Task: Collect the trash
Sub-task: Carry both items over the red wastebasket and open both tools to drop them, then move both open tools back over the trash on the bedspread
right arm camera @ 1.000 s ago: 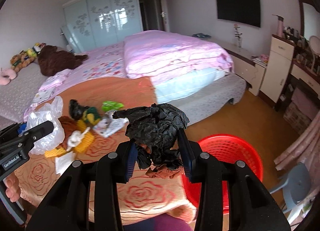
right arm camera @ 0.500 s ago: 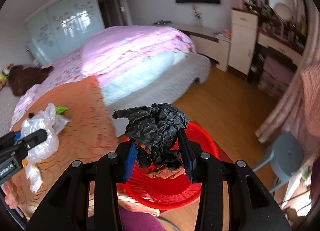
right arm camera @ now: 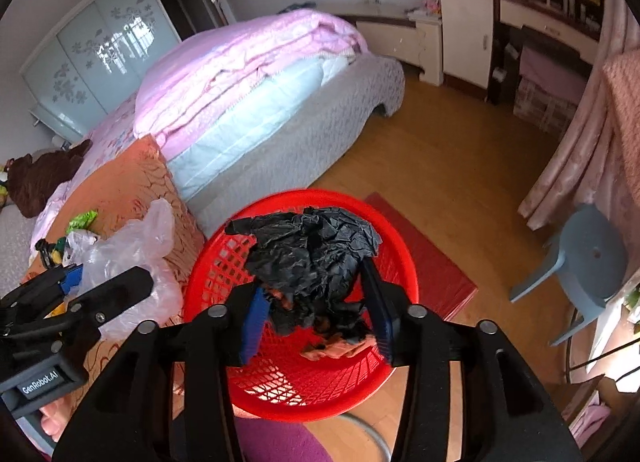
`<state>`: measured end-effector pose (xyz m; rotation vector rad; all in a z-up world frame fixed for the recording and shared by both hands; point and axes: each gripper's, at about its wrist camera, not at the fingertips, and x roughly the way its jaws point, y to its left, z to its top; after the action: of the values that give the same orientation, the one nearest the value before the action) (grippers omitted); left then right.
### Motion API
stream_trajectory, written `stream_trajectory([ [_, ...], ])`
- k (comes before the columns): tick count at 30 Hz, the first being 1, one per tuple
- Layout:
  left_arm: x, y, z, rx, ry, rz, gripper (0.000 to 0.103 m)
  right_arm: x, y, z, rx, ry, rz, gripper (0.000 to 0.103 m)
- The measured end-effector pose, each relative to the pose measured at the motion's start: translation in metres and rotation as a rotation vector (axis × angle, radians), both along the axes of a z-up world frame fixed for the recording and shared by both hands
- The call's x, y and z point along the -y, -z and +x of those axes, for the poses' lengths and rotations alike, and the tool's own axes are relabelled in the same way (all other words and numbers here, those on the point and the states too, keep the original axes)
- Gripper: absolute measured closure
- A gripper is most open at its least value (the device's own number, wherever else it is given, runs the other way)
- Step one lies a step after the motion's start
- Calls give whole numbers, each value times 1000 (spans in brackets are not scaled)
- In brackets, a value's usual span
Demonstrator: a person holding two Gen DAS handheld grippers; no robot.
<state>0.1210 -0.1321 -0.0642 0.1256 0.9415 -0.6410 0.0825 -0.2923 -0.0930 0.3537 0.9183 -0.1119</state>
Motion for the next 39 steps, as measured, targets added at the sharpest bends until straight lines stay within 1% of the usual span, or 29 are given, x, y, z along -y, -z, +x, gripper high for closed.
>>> stream_trajectory([
  [2,-1,1,1,-7,2,-1,46,1,2,1,-6,7,1,50],
  [4,-5,2,4,-18,-1,-15,38,6,2,4,-7,16,2,44],
  [6,-11,-2,5,-10,-12,-27,33,5,1,4,-6,16,0,43],
  [9,-18,-7,5,6,-26,-32,30,5,-1,4,-2,16,-5,42],
  [16,-29,-20,-4,80,-67,0,29,1,-11,-4,29,29,-47,42],
  [20,-40,-25,-9,107,-96,16,28,-4,-18,-7,52,28,-80,42],
  [26,-67,-33,-18,129,-162,0,28,-16,-25,-13,92,7,-120,42],
  [34,-103,-36,-31,170,-265,40,26,-48,-36,-18,141,-73,-132,39],
  [39,-145,-35,-43,173,-364,68,26,-71,-40,-21,152,-129,-132,38],
])
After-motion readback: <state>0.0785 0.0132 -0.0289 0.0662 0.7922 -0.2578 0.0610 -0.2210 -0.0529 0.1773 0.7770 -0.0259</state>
